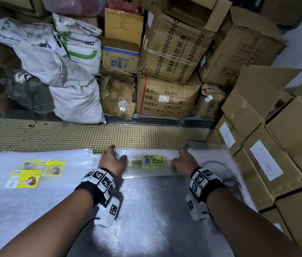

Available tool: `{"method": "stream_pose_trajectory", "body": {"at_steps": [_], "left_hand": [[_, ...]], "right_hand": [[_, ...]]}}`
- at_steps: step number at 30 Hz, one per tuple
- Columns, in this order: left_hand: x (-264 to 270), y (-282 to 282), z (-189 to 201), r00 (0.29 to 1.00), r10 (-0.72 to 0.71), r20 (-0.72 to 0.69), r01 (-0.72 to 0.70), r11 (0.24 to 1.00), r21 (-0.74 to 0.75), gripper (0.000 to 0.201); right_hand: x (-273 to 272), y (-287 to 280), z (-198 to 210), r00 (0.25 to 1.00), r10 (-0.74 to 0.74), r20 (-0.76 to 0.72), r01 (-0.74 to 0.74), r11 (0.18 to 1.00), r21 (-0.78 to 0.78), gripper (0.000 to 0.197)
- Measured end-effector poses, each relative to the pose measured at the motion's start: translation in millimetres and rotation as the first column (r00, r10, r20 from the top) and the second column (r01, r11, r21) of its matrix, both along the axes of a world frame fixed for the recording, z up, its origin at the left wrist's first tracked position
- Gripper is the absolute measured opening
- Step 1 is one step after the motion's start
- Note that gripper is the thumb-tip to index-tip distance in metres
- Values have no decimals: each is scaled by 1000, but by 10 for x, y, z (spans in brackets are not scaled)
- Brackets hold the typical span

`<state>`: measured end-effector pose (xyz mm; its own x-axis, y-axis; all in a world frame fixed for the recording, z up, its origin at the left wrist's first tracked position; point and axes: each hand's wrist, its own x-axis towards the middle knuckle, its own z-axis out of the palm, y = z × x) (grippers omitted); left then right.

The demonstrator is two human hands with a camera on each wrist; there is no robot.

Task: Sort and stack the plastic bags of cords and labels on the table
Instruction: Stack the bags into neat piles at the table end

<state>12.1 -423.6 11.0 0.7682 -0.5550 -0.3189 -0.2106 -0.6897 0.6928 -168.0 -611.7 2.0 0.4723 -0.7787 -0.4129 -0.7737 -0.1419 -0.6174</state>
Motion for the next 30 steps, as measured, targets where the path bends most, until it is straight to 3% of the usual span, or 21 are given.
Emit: {"method": "stream_pose_trajectory", "body": {"at_steps": [2, 5, 7, 9, 12, 14, 17, 19, 25, 27, 29, 30], "left_hand": [[-9, 52, 76, 999, -50, 12, 51, 999, -20, 78], [-17, 115, 238, 979, -157, 131, 164, 985, -44, 88], [-1, 142, 351, 937, -267, 227, 281, 959, -34, 99], [8, 134, 439, 878, -409, 249, 405, 912, 71, 116], [-14, 40, 463, 728, -644, 236, 554, 755, 351, 138], [3, -47, 419, 637, -741, 213, 593, 647, 479, 143], [99, -156, 338, 573, -801, 173, 624, 563, 542, 144], [167, -211, 290, 543, -828, 140, 634, 514, 578, 145], [234, -272, 225, 506, -858, 84, 642, 440, 628, 143], [251, -264, 214, 508, -858, 77, 646, 439, 625, 138], [269, -264, 197, 505, -859, 79, 649, 439, 622, 136], [278, -268, 194, 503, -861, 79, 649, 436, 623, 136]], "right_hand": [[-29, -2, 57, 1000, 21, 9, -21, 1000, -18, 69], [-55, -28, 198, 994, 107, 22, -103, 985, -141, 48], [-52, -47, 299, 982, 181, 51, -164, 957, -239, 59], [-43, -45, 401, 964, 263, 46, -237, 922, -306, 66], [-24, -13, 533, 880, 474, -38, -457, 823, -337, 81], [18, 39, 595, 793, 595, -135, -607, 749, -266, 103], [98, 43, 533, 637, 695, -333, -770, 595, -231, 137], [126, -3, 425, 574, 702, -422, -818, 515, -256, 139], [141, -176, 169, 527, 702, -479, -843, 505, -187, 149], [139, -193, 110, 553, 698, -455, -825, 537, -178, 131], [145, -175, 92, 617, 649, -445, -773, 606, -187, 70], [153, -187, 62, 632, 644, -431, -764, 610, -210, 64]]}}
